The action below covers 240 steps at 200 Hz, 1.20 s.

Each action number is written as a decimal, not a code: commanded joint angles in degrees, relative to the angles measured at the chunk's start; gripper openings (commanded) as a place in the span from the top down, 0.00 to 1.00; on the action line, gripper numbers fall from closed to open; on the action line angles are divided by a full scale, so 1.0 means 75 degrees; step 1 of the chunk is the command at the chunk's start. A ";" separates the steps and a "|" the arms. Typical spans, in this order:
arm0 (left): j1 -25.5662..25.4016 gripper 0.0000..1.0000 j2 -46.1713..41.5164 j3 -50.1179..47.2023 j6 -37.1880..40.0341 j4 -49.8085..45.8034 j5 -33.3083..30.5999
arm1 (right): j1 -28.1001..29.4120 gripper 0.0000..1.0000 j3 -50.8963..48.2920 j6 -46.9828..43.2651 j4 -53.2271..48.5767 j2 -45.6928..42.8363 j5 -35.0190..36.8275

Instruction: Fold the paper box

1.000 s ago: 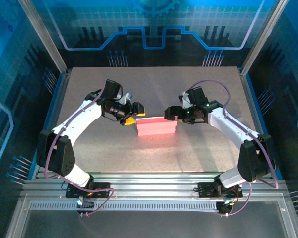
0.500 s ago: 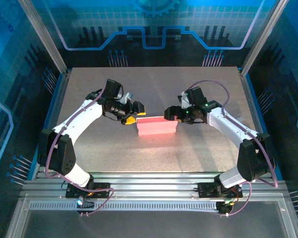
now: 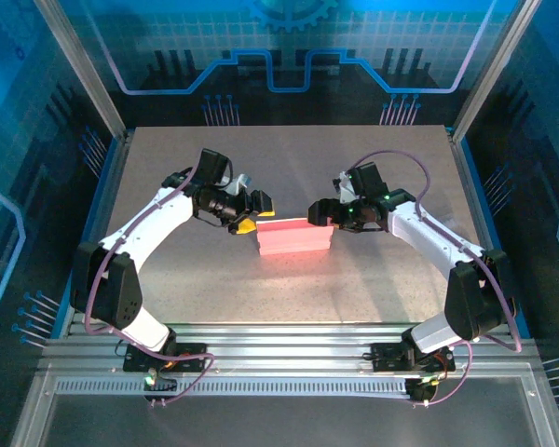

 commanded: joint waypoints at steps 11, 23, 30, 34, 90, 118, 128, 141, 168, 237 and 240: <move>-0.0092 0.25 0.0097 0.0287 -0.0142 0.0120 0.0360 | 0.0164 0.16 -0.0038 0.0032 -0.0008 0.0141 0.0093; -0.0102 0.25 0.0094 0.0267 -0.0132 0.0129 0.0352 | 0.0164 0.16 -0.0065 0.0033 0.0007 0.0141 0.0104; -0.0105 0.26 0.0096 0.0238 -0.0132 0.0136 0.0350 | 0.0164 0.17 -0.0085 0.0041 0.0014 0.0141 0.0103; -0.0105 0.26 0.0082 0.0205 -0.0113 0.0121 0.0339 | 0.0174 0.17 -0.0085 0.0038 0.0019 0.0141 0.0110; -0.0109 0.26 -0.0070 -0.0151 -0.0005 0.0070 0.0105 | 0.0224 0.22 -0.0231 0.0009 -0.0004 0.0072 0.0192; -0.0105 0.26 -0.0111 -0.0116 0.0109 -0.0123 -0.0084 | 0.0245 0.22 -0.0317 0.0009 -0.0004 0.0036 0.0229; -0.0105 0.26 -0.0136 -0.0063 0.0171 -0.0234 -0.0139 | 0.0253 0.22 -0.0332 0.0009 -0.0013 0.0025 0.0239; -0.0101 0.26 -0.0167 0.0022 0.0247 -0.0365 -0.0218 | 0.0257 0.22 -0.0356 0.0011 -0.0004 0.0013 0.0254; -0.0081 0.25 -0.0226 0.0245 0.0389 -0.0644 -0.0410 | 0.0257 0.20 -0.0370 0.0013 -0.0004 -0.0008 0.0259; -0.0058 0.25 -0.0289 0.0331 0.0518 -0.0914 -0.0659 | 0.0269 0.26 -0.0493 -0.0049 -0.0027 -0.0058 0.0320; -0.0049 0.25 -0.0303 0.0332 0.0524 -0.0939 -0.0676 | 0.0263 0.26 -0.0507 -0.0050 -0.0030 -0.0064 0.0323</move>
